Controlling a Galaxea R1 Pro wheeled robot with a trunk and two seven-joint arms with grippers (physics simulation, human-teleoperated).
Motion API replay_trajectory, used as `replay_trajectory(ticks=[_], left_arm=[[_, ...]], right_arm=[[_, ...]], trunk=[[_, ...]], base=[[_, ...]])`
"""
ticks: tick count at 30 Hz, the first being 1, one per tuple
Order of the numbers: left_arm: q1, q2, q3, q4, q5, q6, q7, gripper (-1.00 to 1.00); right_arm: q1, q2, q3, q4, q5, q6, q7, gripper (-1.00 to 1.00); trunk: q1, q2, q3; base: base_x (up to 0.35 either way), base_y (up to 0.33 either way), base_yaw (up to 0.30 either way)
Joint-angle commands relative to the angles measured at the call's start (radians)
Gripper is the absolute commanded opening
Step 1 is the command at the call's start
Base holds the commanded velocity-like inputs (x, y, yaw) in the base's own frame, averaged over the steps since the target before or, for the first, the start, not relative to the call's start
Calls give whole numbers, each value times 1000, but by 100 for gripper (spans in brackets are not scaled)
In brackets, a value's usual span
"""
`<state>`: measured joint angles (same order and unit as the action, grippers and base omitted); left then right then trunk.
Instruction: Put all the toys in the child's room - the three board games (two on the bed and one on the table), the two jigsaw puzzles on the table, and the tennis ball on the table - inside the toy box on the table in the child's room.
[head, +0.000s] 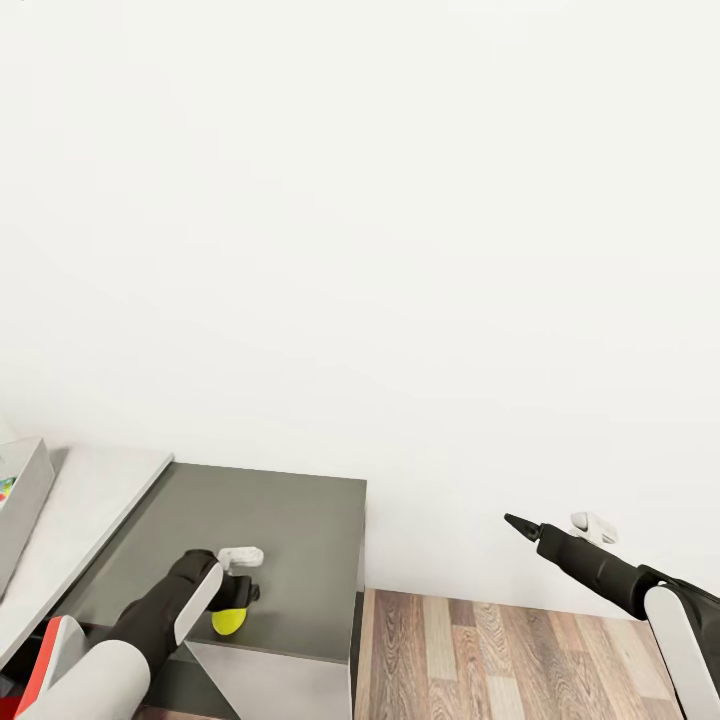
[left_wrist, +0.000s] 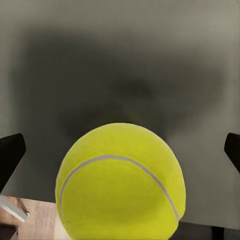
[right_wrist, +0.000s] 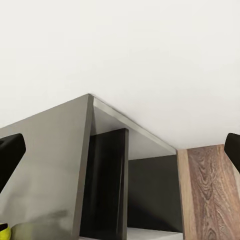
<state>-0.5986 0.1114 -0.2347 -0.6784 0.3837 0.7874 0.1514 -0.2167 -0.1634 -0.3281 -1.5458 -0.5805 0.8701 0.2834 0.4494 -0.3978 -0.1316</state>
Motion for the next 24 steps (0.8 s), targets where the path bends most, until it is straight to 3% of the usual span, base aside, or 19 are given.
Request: replay_trajectory(ticks=[1, 24], left_arm=[[-1, 1, -6, -1, 11, 3, 9, 100], [-1, -3, -6, 0, 12, 45, 10, 100]], right_arm=[[-1, 0, -2, 0, 5, 5, 7, 100], [-1, 0, -2, 0, 5, 5, 7, 100]], trunk=[[1, -2, -2], [1, -2, -2]], base=[[0, 0, 0], [-15, 0, 0]])
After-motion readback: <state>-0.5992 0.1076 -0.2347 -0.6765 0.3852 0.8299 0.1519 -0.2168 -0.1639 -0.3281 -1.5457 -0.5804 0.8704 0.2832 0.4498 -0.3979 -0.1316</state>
